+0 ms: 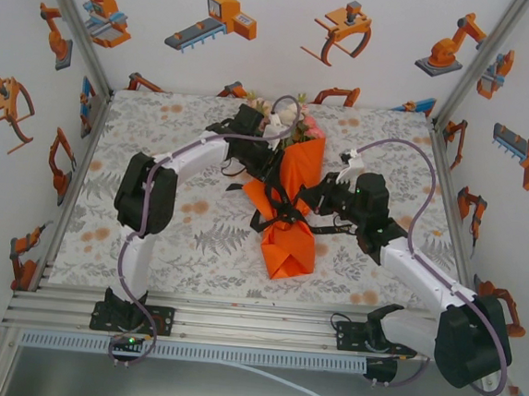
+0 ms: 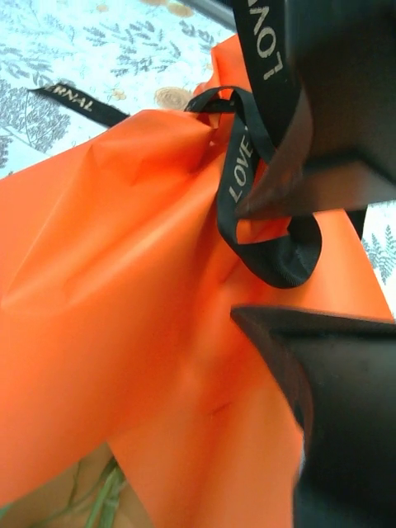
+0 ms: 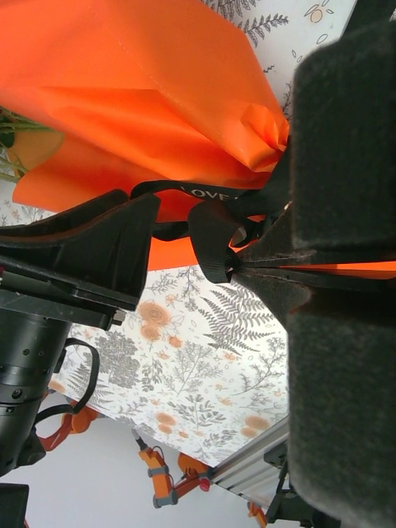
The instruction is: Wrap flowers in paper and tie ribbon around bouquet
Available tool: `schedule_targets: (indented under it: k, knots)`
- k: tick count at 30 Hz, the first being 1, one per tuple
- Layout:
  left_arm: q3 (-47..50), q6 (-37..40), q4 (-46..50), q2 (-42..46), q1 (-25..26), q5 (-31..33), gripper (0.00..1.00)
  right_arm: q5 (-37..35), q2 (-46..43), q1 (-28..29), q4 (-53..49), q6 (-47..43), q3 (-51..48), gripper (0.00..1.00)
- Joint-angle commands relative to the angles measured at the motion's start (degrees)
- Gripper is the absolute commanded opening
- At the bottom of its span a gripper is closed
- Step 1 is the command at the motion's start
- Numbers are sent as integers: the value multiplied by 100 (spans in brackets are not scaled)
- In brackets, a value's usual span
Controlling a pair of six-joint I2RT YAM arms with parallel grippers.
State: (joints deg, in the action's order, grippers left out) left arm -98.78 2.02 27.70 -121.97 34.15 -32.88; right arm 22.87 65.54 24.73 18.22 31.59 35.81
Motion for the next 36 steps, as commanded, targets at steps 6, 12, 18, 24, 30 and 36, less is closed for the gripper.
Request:
schedule_targets:
  k: [6, 12, 18, 24, 30, 36]
  knots:
    - [-38, -332, 201, 662, -108, -357, 0, -447, -85, 14, -678, -198, 227, 0]
    - [652, -1963, -224, 1857, -190, 383, 0, -1311, -101, 14, -1585, -256, 374, 0]
    - [1990, -3092, -584, 3021, -137, 870, 0, -1671, -131, 7, -1913, -231, 348, 0]
    - [2556, -4176, -169, 3925, 48, 2363, 0, -1804, -14, -3, -2039, -173, 447, 0]
    - [2917, -4914, -1091, 4428, 819, 2851, 0, -1330, 190, 5, -1668, 178, 668, 0]
    - [3024, -3958, -2740, 3685, 1813, 933, 0, -1024, 437, 16, -1162, 806, 874, 0]
